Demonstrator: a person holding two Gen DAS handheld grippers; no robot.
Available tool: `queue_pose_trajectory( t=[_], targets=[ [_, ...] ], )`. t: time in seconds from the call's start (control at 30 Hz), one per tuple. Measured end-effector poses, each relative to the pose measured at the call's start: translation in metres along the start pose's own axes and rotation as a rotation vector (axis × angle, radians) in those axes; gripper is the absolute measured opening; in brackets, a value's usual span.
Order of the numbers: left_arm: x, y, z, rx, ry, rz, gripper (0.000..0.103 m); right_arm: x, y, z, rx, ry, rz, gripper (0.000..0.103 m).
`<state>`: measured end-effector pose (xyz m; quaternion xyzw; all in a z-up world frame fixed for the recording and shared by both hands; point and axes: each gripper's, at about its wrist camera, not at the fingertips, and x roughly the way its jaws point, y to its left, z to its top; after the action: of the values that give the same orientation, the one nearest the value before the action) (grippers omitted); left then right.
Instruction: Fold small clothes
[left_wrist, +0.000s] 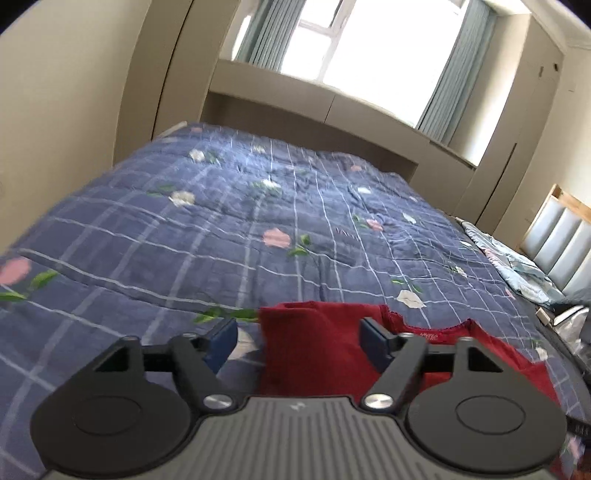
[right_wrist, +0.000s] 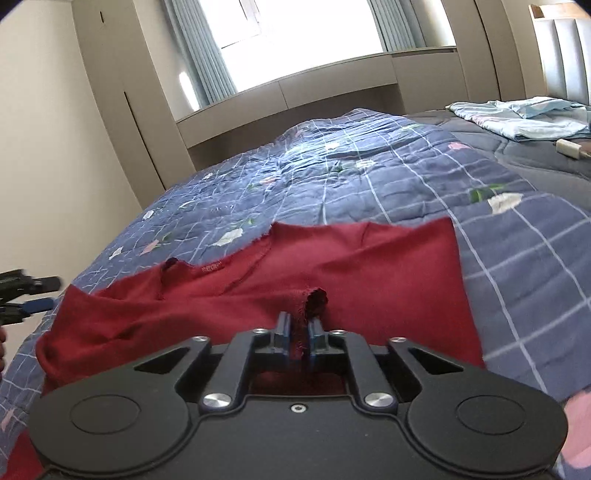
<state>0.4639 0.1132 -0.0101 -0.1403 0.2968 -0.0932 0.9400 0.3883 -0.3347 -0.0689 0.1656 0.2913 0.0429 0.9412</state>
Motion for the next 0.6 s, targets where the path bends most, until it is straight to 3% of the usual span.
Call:
queue_pose_trajectory(
  t=[0.2, 0.33, 0.43, 0.47, 0.5, 0.6],
  targets=[
    [-0.046, 0.019, -0.023, 0.207, 0.000, 0.059, 0.083, -0.002, -0.002, -0.007, 0.008, -0.014, 0.009, 0.014],
    [-0.045, 0.012, -0.044, 0.372, 0.051, 0.087, 0.083, -0.002, 0.002, -0.006, -0.014, -0.018, 0.002, 0.020],
    [-0.035, 0.001, -0.055, 0.465, 0.048, 0.081, 0.081, -0.006, 0.009, -0.004, -0.050, -0.035, -0.018, 0.048],
    [-0.032, -0.003, -0.057, 0.485, 0.045, 0.069, 0.081, -0.009, 0.014, -0.002, -0.076, -0.049, -0.032, 0.063],
    [-0.028, -0.008, -0.059, 0.507, 0.041, 0.063, 0.079, -0.011, 0.019, 0.001, -0.106, -0.064, -0.038, 0.068],
    [-0.020, -0.017, -0.064, 0.582, 0.026, 0.055, 0.070, -0.007, 0.039, 0.016, -0.178, -0.068, 0.004, 0.069]
  ],
)
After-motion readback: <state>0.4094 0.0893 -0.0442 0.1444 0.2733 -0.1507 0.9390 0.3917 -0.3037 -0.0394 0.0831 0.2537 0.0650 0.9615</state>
